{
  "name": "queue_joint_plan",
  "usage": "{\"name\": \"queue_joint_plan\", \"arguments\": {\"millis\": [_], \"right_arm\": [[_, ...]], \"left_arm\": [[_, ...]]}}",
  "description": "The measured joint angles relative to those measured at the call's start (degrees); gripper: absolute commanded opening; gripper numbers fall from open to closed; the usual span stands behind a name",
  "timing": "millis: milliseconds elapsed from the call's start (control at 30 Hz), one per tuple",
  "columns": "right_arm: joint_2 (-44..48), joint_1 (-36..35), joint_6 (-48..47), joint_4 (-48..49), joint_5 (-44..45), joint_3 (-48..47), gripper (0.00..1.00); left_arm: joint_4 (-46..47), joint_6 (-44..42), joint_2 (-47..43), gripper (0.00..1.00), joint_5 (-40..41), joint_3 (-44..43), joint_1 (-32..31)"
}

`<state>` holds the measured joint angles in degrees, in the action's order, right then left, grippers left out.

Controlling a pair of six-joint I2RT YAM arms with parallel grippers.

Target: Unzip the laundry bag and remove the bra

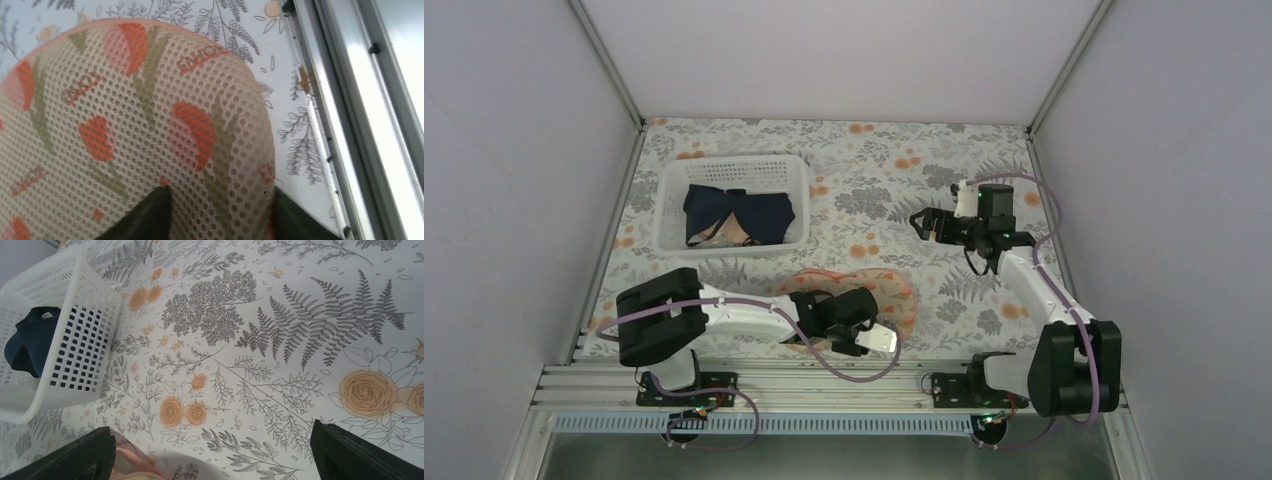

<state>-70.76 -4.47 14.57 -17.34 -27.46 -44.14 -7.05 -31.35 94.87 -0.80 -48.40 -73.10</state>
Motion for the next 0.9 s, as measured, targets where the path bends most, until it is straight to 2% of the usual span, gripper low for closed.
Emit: {"name": "queue_joint_plan", "arguments": {"millis": [67, 100, 133, 333, 500, 667, 767, 900], "right_arm": [[-0.59, 0.0, -0.02, 0.0, -0.52, 0.0, 1.0], [-0.83, 0.0, -0.02, 0.02, -0.81, 0.0, 1.0], [-0.94, 0.02, -0.02, 0.0, -1.05, 0.0, 1.0], [-0.87, 0.02, 0.04, -0.57, -2.64, -0.52, 1.0], [0.74, 0.02, 0.42, -2.51, -4.09, -3.87, 1.0], [3.34, 0.02, 0.57, -7.87, -4.92, -12.76, 0.98], [4.48, 0.02, -0.44, -12.96, -3.87, -19.17, 0.92], [6.64, 0.02, -3.23, -19.65, -5.66, -22.38, 0.81]], "left_arm": [[0.76, 0.09, 0.0, 0.12, 0.15, 0.0, 0.44], [1.05, 0.07, 0.0, 0.05, 0.17, 0.0, 0.72], [1.33, -0.15, -0.11, 0.03, 0.26, 0.11, 0.96], [0.52, 0.33, -2.34, 0.02, 2.71, -0.26, 1.66], [-5.22, 1.2, -3.76, 0.02, 4.87, -8.55, 3.39], [-8.81, 5.68, -6.91, 0.02, 4.79, -14.12, 7.93], [-11.54, 9.33, -9.25, 0.02, 4.2, -14.27, 11.58], [-15.32, 12.63, -10.4, 0.02, 3.43, -15.19, 16.39]]}}
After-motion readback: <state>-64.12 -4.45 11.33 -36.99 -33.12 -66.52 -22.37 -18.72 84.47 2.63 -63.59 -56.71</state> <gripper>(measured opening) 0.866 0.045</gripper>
